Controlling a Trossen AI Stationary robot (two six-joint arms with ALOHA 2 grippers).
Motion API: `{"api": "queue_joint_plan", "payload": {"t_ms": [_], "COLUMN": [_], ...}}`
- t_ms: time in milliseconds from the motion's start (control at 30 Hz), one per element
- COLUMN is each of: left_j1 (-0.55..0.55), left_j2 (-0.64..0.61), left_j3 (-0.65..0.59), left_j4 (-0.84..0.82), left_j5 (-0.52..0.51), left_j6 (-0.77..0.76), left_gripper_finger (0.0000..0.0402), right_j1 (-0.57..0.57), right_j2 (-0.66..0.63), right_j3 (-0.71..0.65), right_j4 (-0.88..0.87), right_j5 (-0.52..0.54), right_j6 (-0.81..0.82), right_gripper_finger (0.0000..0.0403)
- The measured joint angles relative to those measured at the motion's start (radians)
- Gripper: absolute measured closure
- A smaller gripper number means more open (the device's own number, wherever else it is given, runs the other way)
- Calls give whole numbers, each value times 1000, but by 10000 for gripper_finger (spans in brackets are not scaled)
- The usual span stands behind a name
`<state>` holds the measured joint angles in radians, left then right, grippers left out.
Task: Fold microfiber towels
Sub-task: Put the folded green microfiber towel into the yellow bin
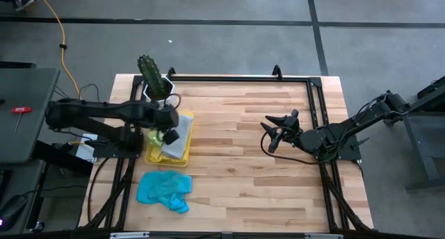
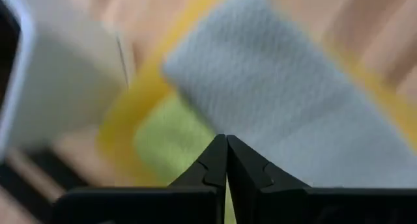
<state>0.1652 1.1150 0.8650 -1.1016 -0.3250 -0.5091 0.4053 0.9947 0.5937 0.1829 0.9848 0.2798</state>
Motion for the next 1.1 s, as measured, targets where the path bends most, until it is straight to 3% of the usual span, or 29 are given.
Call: {"api": "queue_joint_plan", "payload": {"t_ms": [167, 267, 533, 700, 1100], "left_j1": [-127, -193, -265, -292, -390], "left_j2": [-25, -26, -16, -12, 16], "left_j3": [-1, -2, -113, -177, -182], "left_j4": [-247, -298, -255, -123, -46], "left_j5": [-4, -22, 27, 43, 79], "left_j6": [-208, -295, -397, -405, -513], "left_gripper_finger": [401, 401, 401, 401, 401], "right_j1": [0, 0, 0, 0, 0], "right_j2": [0, 0, 0, 0, 0], "right_j3": [0, 0, 0, 0, 0], "right_j4": [0, 1, 0, 0, 0], "right_j5": [0, 0, 0, 0, 0], "right_j6": [0, 8, 8, 8, 8], "right_gripper_finger": [254, 254, 254, 254, 254]}}
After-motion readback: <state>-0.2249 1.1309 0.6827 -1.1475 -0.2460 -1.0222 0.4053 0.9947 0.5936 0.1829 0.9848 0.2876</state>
